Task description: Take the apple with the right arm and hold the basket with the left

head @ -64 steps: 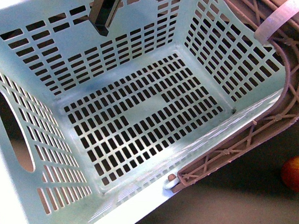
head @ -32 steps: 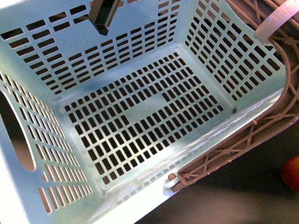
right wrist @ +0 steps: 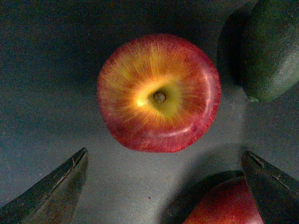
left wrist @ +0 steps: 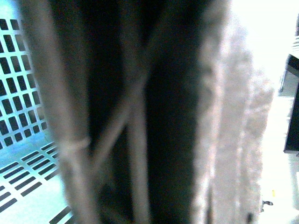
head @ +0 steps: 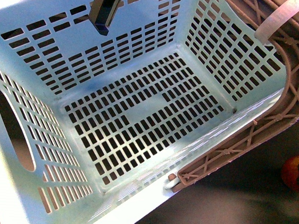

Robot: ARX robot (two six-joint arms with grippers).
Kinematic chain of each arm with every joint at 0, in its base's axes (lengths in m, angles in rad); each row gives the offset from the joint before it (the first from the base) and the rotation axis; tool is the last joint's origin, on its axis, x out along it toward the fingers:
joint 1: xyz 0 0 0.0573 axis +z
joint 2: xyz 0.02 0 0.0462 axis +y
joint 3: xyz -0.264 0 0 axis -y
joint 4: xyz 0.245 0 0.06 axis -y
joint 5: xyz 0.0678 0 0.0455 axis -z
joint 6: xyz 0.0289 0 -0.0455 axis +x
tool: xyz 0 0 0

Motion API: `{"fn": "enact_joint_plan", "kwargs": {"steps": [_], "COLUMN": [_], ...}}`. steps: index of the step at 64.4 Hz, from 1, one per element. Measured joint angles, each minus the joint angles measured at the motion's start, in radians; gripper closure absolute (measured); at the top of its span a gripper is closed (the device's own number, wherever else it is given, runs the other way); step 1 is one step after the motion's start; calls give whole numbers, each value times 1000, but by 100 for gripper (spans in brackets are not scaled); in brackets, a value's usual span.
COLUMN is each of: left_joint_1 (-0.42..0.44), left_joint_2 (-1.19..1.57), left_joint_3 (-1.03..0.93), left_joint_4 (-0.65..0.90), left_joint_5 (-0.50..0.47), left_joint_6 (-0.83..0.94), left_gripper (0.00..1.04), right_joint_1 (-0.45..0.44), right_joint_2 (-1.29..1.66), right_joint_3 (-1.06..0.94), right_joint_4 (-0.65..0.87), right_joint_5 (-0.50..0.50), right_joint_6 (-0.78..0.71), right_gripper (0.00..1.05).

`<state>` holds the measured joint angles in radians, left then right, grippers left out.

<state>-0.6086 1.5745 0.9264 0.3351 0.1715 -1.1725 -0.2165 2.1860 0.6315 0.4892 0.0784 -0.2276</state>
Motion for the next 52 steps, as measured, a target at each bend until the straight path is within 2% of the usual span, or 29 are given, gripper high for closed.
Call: {"fn": "enact_joint_plan", "kwargs": {"steps": [22,52], "left_joint_1": [0,0], "left_joint_2": [0,0], "left_joint_3": [0,0], "left_joint_4": [0,0], "left_joint_5": [0,0], "left_joint_6": [0,0], "left_gripper": [91,91], "right_joint_1": [45,47], "right_joint_2": [85,191], "right_joint_3": [126,216], "right_joint_4": [-60,-70], "right_joint_5": [21,45], "right_joint_6": [30,64], "right_gripper": [9,9]}}
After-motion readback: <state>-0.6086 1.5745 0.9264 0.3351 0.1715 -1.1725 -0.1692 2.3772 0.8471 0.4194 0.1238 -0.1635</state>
